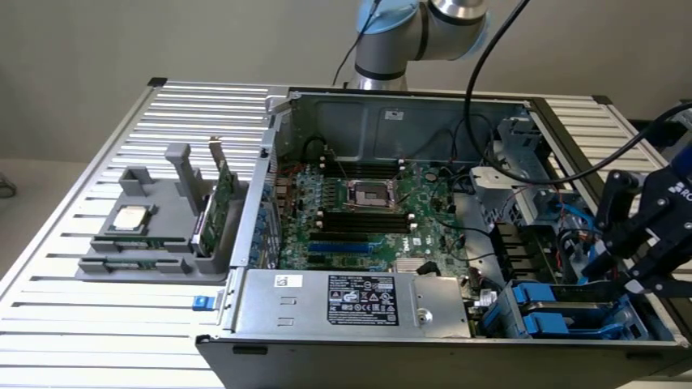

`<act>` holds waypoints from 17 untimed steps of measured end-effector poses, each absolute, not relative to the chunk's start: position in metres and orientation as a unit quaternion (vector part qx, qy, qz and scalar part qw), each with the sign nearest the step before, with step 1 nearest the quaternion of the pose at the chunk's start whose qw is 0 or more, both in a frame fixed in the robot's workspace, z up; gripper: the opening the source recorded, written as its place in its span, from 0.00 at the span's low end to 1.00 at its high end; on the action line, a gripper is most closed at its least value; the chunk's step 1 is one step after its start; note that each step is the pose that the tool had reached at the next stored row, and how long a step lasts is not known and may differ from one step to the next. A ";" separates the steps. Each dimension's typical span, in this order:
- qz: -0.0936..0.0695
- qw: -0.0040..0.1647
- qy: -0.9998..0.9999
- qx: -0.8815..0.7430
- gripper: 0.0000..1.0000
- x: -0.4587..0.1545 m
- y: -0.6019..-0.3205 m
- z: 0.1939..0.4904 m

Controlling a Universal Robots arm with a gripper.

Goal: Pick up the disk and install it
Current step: 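Insert the first disk wire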

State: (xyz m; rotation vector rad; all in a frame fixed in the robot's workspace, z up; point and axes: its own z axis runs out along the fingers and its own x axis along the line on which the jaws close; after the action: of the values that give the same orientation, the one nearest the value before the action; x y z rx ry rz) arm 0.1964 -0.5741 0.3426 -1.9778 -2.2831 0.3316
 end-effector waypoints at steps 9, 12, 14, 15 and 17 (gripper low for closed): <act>0.102 0.056 -0.764 -0.635 0.31 0.198 -0.576 0.343; 0.100 0.057 -0.769 -0.629 0.31 0.198 -0.576 0.343; 0.100 0.057 -0.771 -0.626 0.31 0.198 -0.576 0.343; 0.101 0.056 -0.773 -0.624 0.31 0.199 -0.577 0.342; 0.101 0.056 -0.776 -0.621 0.31 0.199 -0.578 0.342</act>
State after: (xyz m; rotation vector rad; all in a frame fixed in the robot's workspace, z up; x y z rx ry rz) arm 0.1987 -0.5776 0.3422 -1.8829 -2.3537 0.3057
